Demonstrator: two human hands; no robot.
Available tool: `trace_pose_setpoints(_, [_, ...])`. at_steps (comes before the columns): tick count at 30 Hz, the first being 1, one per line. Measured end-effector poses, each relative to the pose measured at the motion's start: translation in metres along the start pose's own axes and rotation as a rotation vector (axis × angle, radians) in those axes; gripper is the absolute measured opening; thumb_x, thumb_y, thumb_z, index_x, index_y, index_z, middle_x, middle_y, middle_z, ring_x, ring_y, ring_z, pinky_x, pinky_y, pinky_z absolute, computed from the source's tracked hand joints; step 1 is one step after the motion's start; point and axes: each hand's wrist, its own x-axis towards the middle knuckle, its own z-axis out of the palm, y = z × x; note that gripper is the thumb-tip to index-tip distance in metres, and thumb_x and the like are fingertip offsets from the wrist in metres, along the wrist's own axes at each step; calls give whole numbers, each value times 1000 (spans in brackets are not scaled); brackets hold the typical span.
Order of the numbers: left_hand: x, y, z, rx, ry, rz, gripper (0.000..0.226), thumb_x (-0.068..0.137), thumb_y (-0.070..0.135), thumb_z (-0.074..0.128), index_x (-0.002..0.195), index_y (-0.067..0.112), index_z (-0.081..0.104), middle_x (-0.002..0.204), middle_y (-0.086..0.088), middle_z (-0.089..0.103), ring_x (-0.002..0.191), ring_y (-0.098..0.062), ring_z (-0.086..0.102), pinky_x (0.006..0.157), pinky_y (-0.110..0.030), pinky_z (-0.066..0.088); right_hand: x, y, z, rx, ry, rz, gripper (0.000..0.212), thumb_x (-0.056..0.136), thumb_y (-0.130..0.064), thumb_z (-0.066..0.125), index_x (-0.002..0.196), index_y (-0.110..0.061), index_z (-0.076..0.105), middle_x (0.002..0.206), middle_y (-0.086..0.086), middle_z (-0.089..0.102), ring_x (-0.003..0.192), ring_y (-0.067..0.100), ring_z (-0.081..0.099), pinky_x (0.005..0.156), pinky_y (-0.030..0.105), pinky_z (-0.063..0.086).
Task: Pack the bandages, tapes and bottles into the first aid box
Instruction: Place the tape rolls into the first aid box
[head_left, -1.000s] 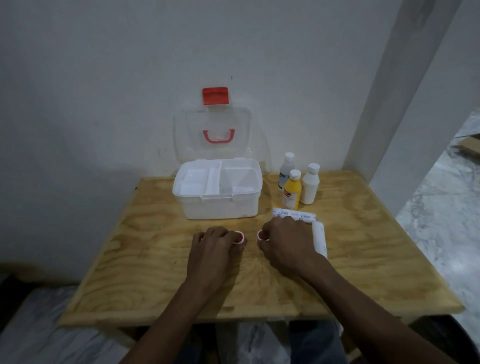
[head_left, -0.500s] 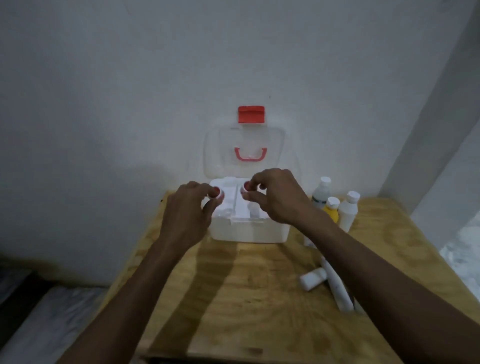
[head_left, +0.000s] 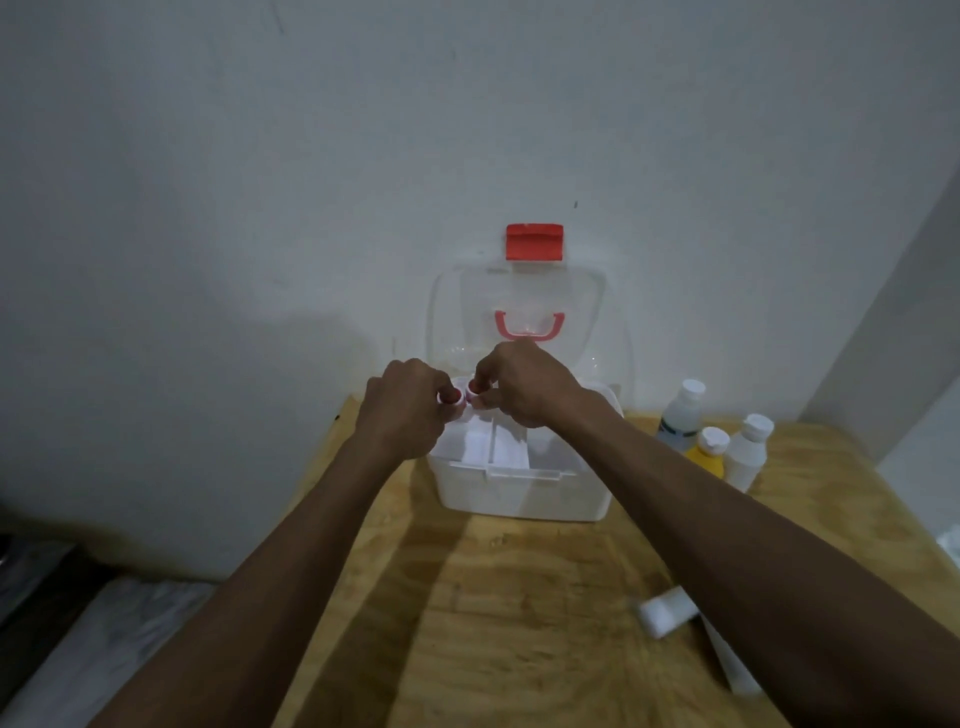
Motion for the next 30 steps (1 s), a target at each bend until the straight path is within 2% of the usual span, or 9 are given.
trace_pose_setpoints(2, [3, -2, 1, -50, -31, -14, 23, 83, 30, 74, 104, 19, 77, 102, -6, 75, 83, -21, 67, 80, -39, 57, 3, 1, 3, -6, -24, 17, 24, 85, -22, 73, 107, -11, 75, 101, 5, 76, 74, 17, 69, 76, 28, 55])
trace_pose_setpoints(8, [13, -2, -1, -117, -134, -40, 26, 82, 27, 75, 105, 14, 76, 104, -8, 75, 82, -20, 68, 80, -36, 58, 9, 4, 5, -10, -63, 48, 25, 83, -22, 75, 106, -11, 76, 97, 5, 77, 74, 18, 70, 80, 34, 58])
trace_pose_setpoints(15, [7, -6, -5, -131, -107, -1, 26, 80, 29, 76, 103, 17, 77, 103, -7, 76, 84, -19, 67, 79, -38, 58, 6, 1, 4, -15, -65, 23, 25, 83, -20, 75, 107, -12, 76, 100, 5, 76, 75, 17, 70, 82, 33, 58])
trace_pose_setpoints(20, [-4, -2, -11, -155, -27, -4, 31, 78, 30, 79, 105, 16, 76, 106, -8, 74, 85, -18, 65, 77, -32, 53, -10, -3, -8, 5, -26, 6, 29, 85, -18, 73, 113, -10, 72, 111, 8, 73, 90, 21, 70, 86, 28, 53])
trace_pose_setpoints(24, [-19, 7, -17, -167, 79, 0, 36, 78, 37, 78, 106, 16, 75, 104, -8, 74, 73, -11, 58, 71, -28, 50, -45, -5, -33, 19, 18, 7, 33, 87, -10, 70, 120, -6, 67, 120, 12, 68, 101, 22, 68, 88, 25, 48])
trace_pose_setpoints(28, [-48, 36, -26, -254, 202, 105, 30, 80, 37, 75, 101, 15, 76, 85, 1, 70, 65, 3, 54, 60, -14, 39, -91, 2, -60, 42, 44, 44, 29, 88, -11, 69, 117, -8, 68, 113, 11, 69, 90, 19, 66, 75, 21, 46])
trace_pose_setpoints(30, [-65, 54, -26, -311, 222, 149, 25, 80, 34, 76, 97, 15, 76, 80, 5, 67, 66, 0, 57, 62, -17, 42, -118, 10, -72, 57, 55, 77, 25, 87, -12, 70, 111, -9, 71, 105, 9, 72, 86, 17, 67, 73, 20, 46])
